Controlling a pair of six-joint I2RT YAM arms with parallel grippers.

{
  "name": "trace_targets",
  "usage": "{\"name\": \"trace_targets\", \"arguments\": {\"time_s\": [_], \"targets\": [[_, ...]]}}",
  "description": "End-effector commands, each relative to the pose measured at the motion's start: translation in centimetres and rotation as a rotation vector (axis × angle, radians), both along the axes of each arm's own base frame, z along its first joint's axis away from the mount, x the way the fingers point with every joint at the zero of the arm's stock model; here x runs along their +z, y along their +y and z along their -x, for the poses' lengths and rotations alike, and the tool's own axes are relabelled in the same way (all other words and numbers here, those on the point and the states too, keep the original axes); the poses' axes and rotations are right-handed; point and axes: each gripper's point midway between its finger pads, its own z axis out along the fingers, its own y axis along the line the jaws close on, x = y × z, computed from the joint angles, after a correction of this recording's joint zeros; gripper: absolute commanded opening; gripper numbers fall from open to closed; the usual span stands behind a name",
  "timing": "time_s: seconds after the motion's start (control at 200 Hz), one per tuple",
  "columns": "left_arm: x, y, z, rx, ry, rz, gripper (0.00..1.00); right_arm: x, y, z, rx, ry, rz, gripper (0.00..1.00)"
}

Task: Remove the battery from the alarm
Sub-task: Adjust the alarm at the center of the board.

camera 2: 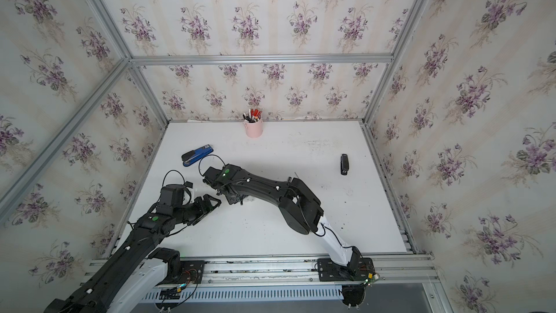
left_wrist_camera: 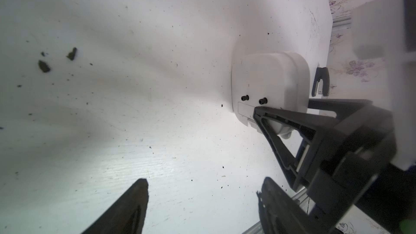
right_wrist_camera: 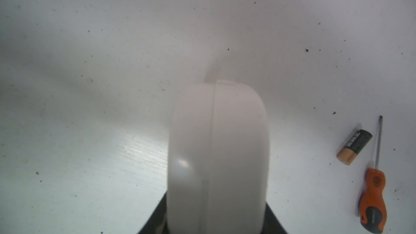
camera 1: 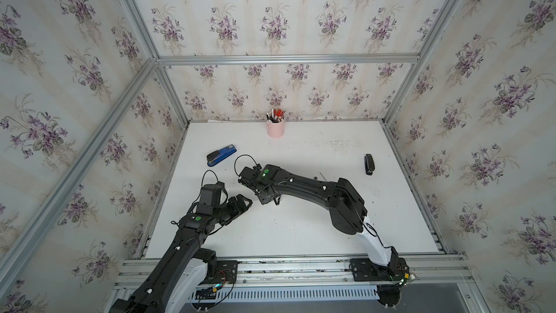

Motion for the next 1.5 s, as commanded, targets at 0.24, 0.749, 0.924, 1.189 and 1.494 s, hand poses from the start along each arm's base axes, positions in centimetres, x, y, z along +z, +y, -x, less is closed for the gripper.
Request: {"name": "trace_targets", "arguments": {"time_s": [0.24, 0.749, 0.924, 1.189, 1.494], "targets": [[0.1, 0.1, -0.1, -0.019, -0.013, -0.021, 0.82, 0.7, -4.0, -1.1, 0.016, -0.092, 0.216, 0.38], [-0.2, 0.2, 0.0, -0.020, -0.013, -0.033, 0.82, -0.2, -9.7, -3.6, 0.076, -0.233, 0.543, 0.43], [-0.4, 0.3, 0.2, -0.020, -0.005, -0.037, 0.82, -1.3, -9.7, -3.4, 0.071, -0.225, 0.552, 0.52], [-0.7, 0.3, 0.1, -0.022, 0.001, -0.043, 0.82, -1.5, -8.9, -3.1, 0.045, -0.211, 0.487, 0.69], [-1.1, 0.3, 0.3, -0.025, 0.014, -0.046, 0.82, -1.9, -7.1, -2.3, 0.040, -0.151, 0.376, 0.74]]}}
